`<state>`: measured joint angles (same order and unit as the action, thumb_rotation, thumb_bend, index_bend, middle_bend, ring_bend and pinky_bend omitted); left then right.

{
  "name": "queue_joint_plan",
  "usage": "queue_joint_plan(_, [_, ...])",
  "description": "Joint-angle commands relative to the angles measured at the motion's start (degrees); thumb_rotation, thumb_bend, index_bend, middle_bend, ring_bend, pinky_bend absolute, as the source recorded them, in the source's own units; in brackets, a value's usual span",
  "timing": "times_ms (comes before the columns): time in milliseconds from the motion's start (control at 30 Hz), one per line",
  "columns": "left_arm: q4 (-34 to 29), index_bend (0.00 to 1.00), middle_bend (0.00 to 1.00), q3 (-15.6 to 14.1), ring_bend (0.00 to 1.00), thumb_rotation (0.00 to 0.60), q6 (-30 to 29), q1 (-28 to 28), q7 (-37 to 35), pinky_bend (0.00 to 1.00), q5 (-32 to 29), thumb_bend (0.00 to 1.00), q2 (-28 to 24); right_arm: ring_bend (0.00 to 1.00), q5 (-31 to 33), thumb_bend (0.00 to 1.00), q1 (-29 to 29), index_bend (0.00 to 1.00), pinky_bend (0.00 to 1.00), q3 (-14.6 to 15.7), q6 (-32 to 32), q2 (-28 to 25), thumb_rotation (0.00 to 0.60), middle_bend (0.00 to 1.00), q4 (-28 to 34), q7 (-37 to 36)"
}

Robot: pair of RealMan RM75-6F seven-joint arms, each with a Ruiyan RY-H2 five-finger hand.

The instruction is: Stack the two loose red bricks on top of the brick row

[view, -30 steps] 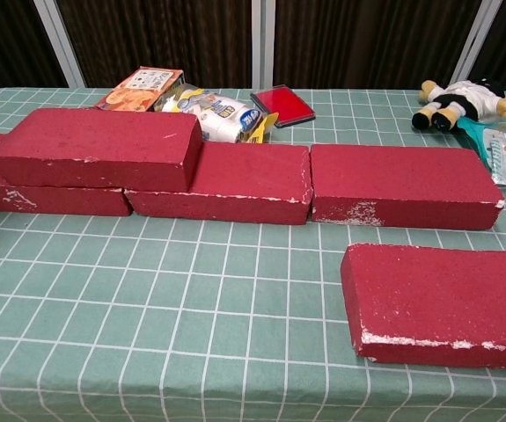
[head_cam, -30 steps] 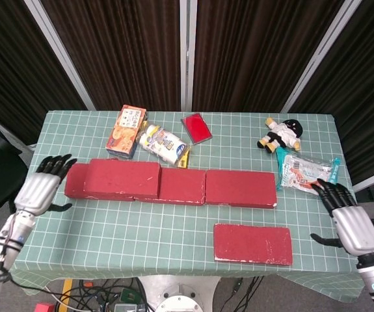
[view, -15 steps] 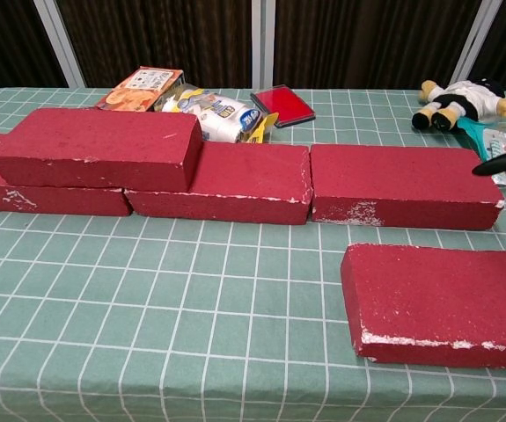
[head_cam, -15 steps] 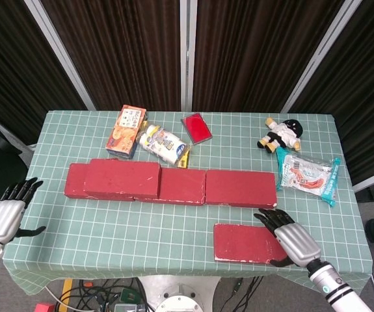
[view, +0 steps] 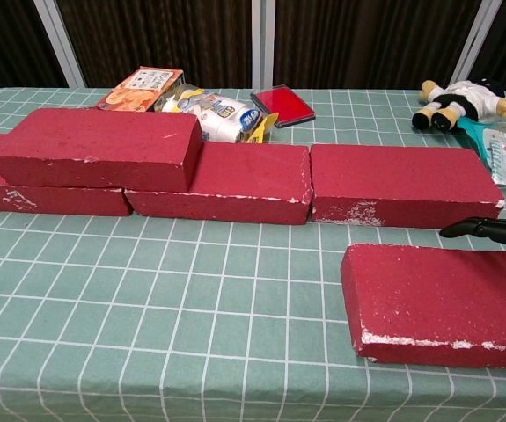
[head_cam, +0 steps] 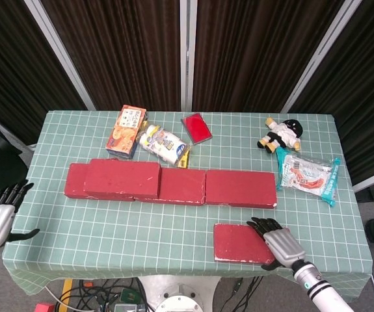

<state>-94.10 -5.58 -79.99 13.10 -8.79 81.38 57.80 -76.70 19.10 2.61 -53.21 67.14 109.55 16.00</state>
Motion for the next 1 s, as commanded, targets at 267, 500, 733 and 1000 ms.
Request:
queue_joint_plan(267, [1.92,0.0,0.0,0.92,0.0,0.6,1.4,-1.34,-2.51,0.0,0.57,0.09,-0.15,0.0,3.71,0.0,0.7,0.0,0.0,0.54,-0.84,3.75,0.6,0.0,-1.74,3.82])
queue_joint_plan(500, [2.49,0.0,0.0,1.37,0.0,0.6,2.69,-1.61,-3.12,0.0,1.42,0.09,-0.18,0.0,4.17,0.0,0.54,0.0,0.0,0.28,-2.96,6.08,0.6,0.15,-3.04,4.28])
queue_joint_plan(733, [2.78,0.0,0.0,1.9,0.0,0.6,3.22,-2.1,-3.43,0.0,1.68,0.09,0.0,0.0,0.89,0.0,-0.14,0.15,0.0,0.0,-6.19,6.77,0.6,0.3,-3.84,2.07])
queue_joint_plan(1000, [2.19,0.0,0.0,2.14,0.0,0.6,2.33,-3.18,-4.62,0.0,2.84,0.09,-0.75,0.0,-1.86,0.0,2.31,0.17,0.0,-4.29,-8.7,1.34,0.6,0.3,2.63,2.19])
